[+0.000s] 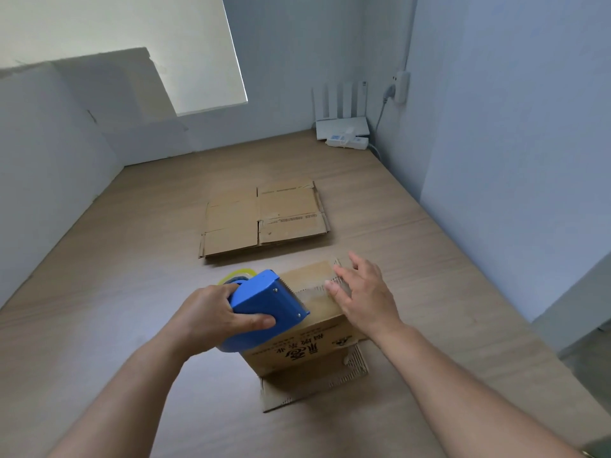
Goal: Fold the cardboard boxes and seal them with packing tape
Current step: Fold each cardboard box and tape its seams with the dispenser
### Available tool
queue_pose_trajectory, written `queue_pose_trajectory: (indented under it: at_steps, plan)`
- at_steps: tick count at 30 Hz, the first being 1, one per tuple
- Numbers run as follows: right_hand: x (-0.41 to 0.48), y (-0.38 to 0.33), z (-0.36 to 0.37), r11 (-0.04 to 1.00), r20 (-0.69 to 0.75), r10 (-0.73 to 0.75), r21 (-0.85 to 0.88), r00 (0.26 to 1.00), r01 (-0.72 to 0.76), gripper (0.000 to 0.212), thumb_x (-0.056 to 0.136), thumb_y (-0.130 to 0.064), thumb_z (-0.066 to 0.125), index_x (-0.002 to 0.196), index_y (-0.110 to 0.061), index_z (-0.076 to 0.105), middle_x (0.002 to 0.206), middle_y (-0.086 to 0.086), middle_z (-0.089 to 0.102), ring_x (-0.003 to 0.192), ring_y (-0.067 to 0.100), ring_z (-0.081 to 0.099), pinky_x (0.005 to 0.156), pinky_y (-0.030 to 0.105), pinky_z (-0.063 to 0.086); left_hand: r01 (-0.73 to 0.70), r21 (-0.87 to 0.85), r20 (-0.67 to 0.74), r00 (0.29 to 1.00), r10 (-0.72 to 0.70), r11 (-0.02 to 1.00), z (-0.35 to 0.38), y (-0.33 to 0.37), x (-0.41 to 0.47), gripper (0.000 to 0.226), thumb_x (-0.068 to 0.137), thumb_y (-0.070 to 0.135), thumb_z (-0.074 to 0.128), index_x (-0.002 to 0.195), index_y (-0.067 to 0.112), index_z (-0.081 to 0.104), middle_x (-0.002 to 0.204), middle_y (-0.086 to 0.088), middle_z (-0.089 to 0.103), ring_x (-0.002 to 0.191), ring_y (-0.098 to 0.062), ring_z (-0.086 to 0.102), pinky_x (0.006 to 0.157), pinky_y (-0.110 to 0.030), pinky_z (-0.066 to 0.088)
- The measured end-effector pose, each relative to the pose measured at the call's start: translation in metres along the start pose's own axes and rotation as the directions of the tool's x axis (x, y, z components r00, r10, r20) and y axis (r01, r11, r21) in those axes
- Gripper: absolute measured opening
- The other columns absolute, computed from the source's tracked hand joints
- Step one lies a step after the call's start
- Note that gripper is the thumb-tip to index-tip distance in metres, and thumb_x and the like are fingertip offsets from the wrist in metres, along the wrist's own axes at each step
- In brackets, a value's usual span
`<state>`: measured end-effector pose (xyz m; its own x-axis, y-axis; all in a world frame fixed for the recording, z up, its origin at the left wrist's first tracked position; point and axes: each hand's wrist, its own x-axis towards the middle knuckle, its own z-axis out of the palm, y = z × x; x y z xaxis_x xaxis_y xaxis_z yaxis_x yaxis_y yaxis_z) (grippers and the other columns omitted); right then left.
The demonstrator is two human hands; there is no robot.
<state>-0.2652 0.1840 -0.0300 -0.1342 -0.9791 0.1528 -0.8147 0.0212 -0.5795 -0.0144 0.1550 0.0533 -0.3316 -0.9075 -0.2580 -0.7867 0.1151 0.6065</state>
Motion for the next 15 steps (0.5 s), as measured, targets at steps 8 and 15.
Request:
queue_pose_trajectory:
  at_steps: [8,15]
  plan:
    - [-0.002,-0.040,-0.013,0.608,0.271,-0.147,0.783,0.951,-0.129,0.023,0.090,-0.017,0.062,0.113,-0.022,0.062,0.103,0.001,0.065,0.065,0.001,0.056,0.059,0.015,0.046,0.001,0.058,0.036,0.999,-0.003,0.998,0.000,0.003,0.001,0.075,0.044,0.076,0.059,0.104,0.031,0.061,0.090,0.015,0.064,0.080,-0.007,0.062,0.061,-0.017,0.050]
    - [-0.007,-0.037,0.000,0.682,0.074,0.007,0.729,0.997,-0.059,0.021,0.091,-0.025,0.061,0.070,-0.029,0.062,0.064,-0.013,0.060,0.058,0.003,0.053,0.057,0.016,0.044,0.017,0.177,0.098,0.995,-0.035,0.984,-0.003,0.014,0.012,0.067,0.043,0.081,0.054,0.095,0.039,0.053,0.086,0.018,0.061,0.077,-0.005,0.060,0.059,-0.014,0.047]
